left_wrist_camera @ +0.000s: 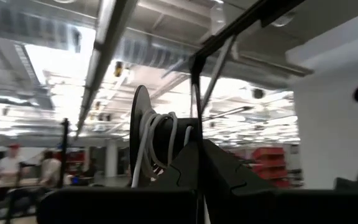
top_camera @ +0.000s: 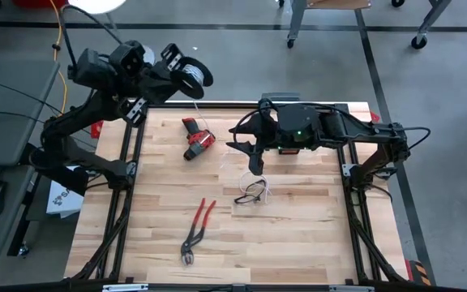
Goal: Coil cords
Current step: Coil the white wire onto the black spool
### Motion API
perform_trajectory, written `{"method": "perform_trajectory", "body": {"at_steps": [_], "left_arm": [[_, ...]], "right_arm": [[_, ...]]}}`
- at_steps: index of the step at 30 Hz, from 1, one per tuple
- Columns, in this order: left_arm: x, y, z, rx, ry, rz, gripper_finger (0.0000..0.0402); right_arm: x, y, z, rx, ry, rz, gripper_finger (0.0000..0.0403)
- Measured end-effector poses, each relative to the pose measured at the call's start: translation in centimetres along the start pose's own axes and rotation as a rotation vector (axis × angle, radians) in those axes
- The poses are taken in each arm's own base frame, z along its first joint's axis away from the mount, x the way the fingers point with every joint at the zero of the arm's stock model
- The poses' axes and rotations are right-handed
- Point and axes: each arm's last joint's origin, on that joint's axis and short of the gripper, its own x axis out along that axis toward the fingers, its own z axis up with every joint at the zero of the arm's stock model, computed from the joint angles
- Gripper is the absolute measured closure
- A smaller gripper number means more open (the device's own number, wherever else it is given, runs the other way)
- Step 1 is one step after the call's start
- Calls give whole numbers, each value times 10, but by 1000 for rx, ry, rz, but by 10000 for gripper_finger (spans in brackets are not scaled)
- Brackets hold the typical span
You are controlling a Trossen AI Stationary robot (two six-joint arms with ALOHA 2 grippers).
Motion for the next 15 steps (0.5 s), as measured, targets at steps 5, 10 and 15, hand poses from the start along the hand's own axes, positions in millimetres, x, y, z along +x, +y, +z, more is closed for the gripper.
{"method": "perform_trajectory", "body": {"at_steps": [5, 10, 15], "left_arm": [[-12, -5, -1, 12, -22, 75, 401], [-9, 3, -14, -57, 5, 88, 401], [-6, 1, -16, -73, 2, 74, 401]], "right_arm": [[11, -5, 2, 14, -35, 43, 242], [39, -3, 0, 27, -97, 134, 242], [56, -7, -5, 32, -100, 113, 242]]}}
